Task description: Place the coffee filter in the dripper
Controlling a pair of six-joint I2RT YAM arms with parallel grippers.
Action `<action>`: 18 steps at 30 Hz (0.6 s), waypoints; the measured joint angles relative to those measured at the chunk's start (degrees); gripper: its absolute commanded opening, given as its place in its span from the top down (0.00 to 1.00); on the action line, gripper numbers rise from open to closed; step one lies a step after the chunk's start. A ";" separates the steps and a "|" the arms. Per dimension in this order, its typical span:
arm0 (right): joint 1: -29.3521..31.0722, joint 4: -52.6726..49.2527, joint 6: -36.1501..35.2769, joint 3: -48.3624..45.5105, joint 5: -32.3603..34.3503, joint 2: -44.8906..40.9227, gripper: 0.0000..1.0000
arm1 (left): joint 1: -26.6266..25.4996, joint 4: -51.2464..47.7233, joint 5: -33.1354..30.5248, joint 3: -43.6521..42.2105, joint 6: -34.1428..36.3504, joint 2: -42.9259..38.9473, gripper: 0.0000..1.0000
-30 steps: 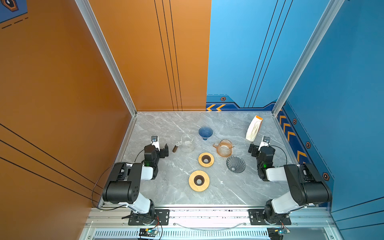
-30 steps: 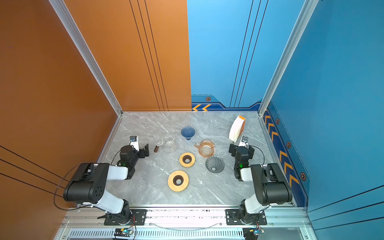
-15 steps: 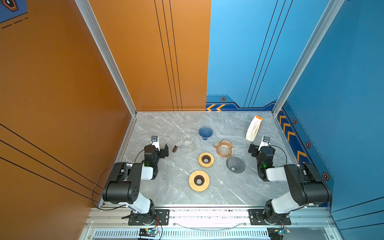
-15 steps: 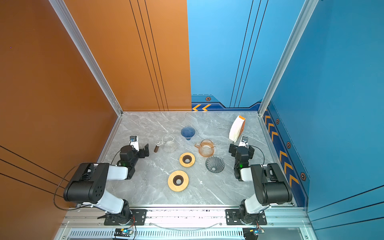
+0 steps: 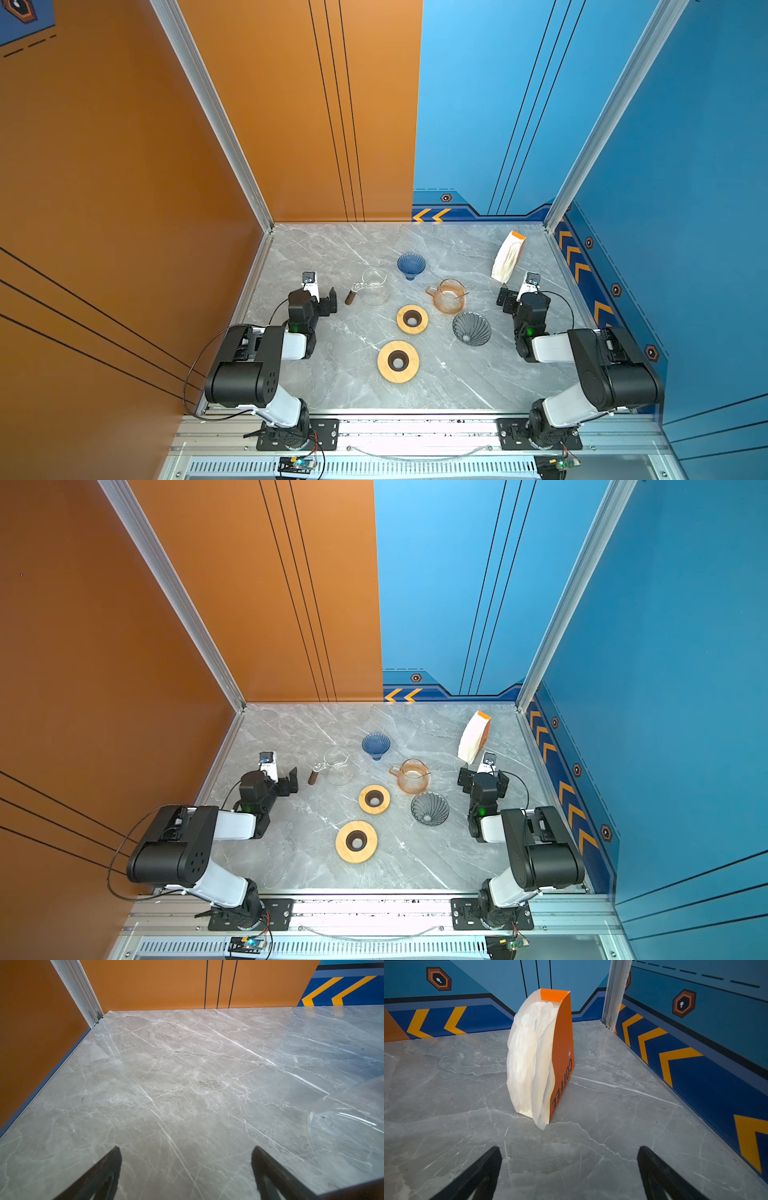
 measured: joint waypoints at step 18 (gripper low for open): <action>2.08 -17.18 -1.66 4.68 0.04 -18.12 0.00 | -2.40 -23.23 1.77 6.21 1.46 -25.68 0.02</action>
